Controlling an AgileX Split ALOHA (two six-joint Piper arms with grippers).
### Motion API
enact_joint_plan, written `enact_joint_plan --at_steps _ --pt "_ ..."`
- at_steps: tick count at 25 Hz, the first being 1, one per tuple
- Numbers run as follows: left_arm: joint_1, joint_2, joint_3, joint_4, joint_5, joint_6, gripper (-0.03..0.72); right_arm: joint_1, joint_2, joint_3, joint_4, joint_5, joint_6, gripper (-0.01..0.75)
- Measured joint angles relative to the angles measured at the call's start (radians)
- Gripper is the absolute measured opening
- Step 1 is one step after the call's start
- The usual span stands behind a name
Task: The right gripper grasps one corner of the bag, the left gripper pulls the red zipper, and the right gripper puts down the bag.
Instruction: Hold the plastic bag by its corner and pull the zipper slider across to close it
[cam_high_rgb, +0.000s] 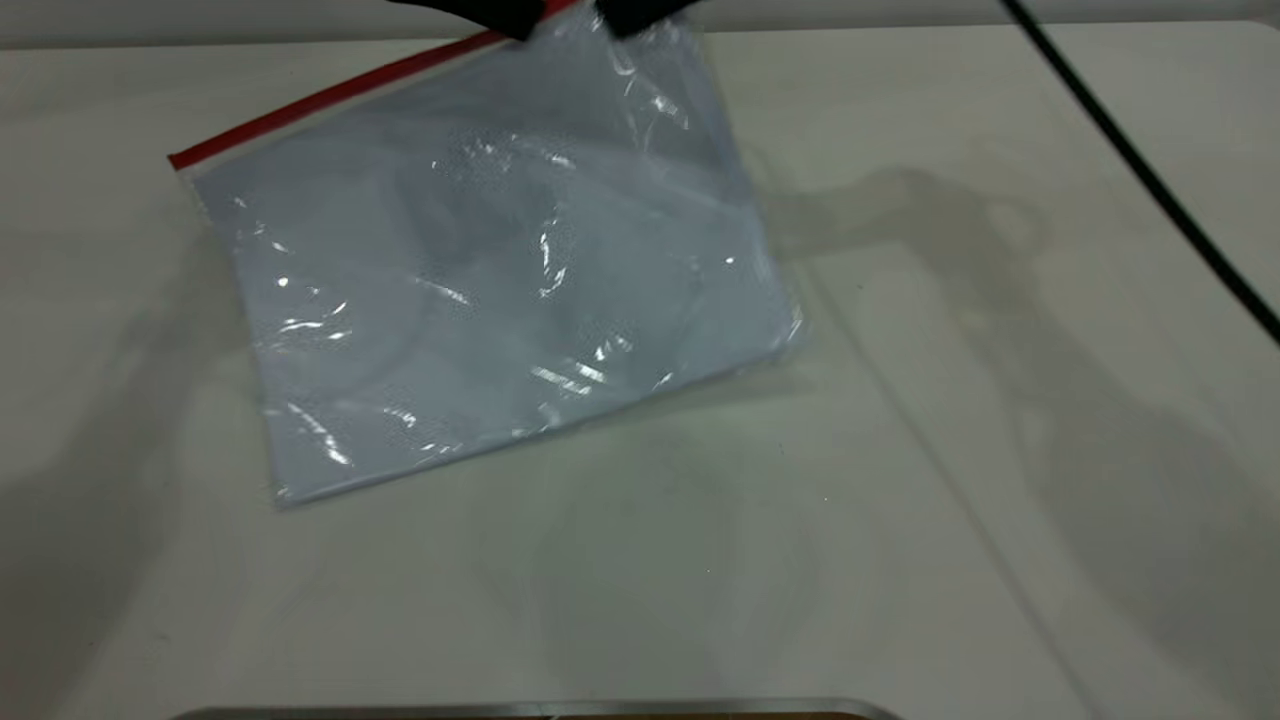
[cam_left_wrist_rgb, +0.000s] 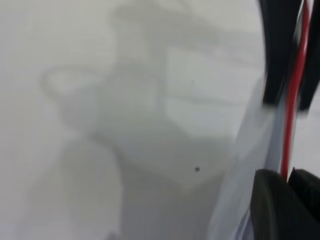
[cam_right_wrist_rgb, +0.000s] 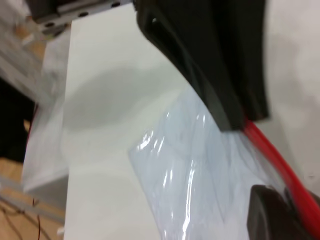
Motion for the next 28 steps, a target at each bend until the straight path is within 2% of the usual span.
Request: enact_joint_plan --at_steps 5,13,22,26,28 --pt "0.020 0.000 0.000 0.051 -0.066 -0.020 0.053 -0.052 0.000 0.000 0.035 0.002 -0.011 0.033" --pt "0.039 0.000 0.000 0.149 -0.098 -0.110 0.053 -0.098 0.000 0.000 0.041 0.007 -0.021 0.033" --pt "0.039 0.000 0.000 0.367 -0.152 -0.274 0.054 -0.192 0.000 0.000 0.067 0.011 -0.025 0.033" --pt "0.039 0.000 0.000 0.503 -0.167 -0.378 0.054 -0.219 0.000 0.000 0.071 0.011 -0.027 0.033" --pt "0.036 0.000 -0.001 0.525 -0.170 -0.427 0.055 -0.221 0.000 0.000 0.074 0.014 -0.027 0.033"
